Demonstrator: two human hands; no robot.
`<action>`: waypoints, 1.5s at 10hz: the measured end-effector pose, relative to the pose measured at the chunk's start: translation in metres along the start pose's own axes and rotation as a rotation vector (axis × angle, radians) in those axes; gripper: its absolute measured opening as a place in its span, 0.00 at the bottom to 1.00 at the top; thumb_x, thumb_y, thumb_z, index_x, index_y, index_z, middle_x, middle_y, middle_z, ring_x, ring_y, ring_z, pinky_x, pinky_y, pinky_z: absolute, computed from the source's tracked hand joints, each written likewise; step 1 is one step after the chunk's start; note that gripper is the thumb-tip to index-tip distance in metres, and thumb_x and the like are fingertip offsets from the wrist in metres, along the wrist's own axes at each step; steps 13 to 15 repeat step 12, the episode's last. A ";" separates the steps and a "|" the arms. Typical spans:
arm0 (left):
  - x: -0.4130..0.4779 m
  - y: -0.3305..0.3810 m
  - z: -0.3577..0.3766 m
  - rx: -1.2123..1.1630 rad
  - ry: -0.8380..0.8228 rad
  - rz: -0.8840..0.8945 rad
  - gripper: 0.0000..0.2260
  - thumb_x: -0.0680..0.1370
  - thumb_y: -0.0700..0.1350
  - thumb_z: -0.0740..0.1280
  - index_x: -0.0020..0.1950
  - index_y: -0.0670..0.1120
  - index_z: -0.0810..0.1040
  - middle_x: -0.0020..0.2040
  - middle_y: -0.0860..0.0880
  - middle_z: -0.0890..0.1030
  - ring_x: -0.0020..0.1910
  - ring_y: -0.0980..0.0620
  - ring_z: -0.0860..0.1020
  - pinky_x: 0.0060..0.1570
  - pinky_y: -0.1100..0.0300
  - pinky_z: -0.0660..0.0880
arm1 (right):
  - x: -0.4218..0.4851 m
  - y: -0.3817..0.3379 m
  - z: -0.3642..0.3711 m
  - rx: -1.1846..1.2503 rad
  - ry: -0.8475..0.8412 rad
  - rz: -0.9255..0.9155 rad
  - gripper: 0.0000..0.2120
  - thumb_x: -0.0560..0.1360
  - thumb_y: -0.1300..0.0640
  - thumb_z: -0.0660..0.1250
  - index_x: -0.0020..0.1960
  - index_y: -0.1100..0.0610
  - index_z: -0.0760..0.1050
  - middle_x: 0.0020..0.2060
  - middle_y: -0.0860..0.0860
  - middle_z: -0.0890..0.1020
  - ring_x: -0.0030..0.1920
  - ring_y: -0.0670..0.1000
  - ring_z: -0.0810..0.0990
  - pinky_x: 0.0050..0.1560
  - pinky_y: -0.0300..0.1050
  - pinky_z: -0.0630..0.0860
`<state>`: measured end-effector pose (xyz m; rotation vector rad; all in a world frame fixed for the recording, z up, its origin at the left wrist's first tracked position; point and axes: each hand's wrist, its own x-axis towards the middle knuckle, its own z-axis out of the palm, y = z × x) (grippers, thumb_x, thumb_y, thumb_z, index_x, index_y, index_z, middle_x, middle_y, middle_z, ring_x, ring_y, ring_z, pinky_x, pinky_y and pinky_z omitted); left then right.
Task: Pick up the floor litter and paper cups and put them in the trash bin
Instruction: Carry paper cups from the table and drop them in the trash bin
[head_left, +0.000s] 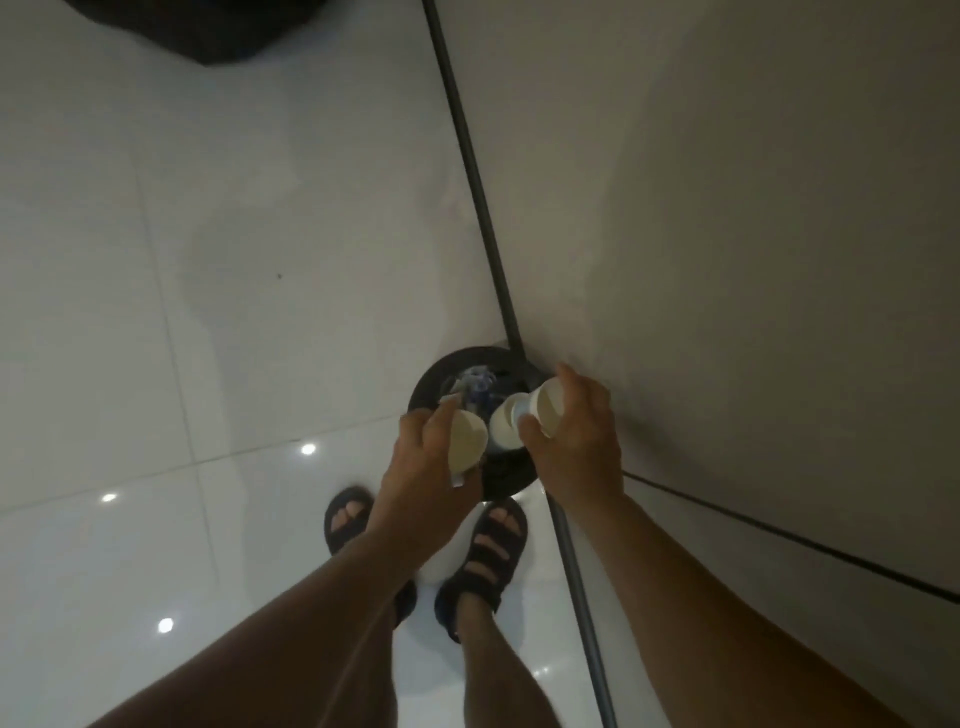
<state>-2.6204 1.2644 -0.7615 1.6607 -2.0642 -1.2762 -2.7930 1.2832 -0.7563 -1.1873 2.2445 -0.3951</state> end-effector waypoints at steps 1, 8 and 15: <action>0.029 -0.036 0.042 -0.035 -0.035 -0.044 0.34 0.70 0.50 0.74 0.69 0.58 0.58 0.62 0.57 0.62 0.55 0.55 0.68 0.47 0.67 0.69 | 0.030 0.031 0.038 -0.077 0.006 -0.002 0.33 0.74 0.49 0.71 0.75 0.50 0.61 0.70 0.55 0.66 0.67 0.56 0.68 0.51 0.41 0.67; 0.083 -0.099 0.096 0.623 -0.178 0.168 0.46 0.69 0.71 0.51 0.78 0.45 0.45 0.79 0.42 0.44 0.76 0.43 0.36 0.73 0.45 0.40 | 0.038 0.090 0.123 -0.351 -0.249 -0.110 0.50 0.70 0.43 0.69 0.79 0.50 0.40 0.79 0.55 0.40 0.78 0.58 0.36 0.75 0.63 0.51; 0.085 -0.075 0.032 0.687 -0.217 0.178 0.49 0.69 0.72 0.58 0.77 0.49 0.38 0.78 0.45 0.41 0.76 0.42 0.37 0.71 0.39 0.45 | 0.021 0.048 0.067 -0.314 -0.275 -0.038 0.50 0.72 0.47 0.70 0.79 0.49 0.37 0.79 0.53 0.42 0.78 0.57 0.38 0.74 0.65 0.56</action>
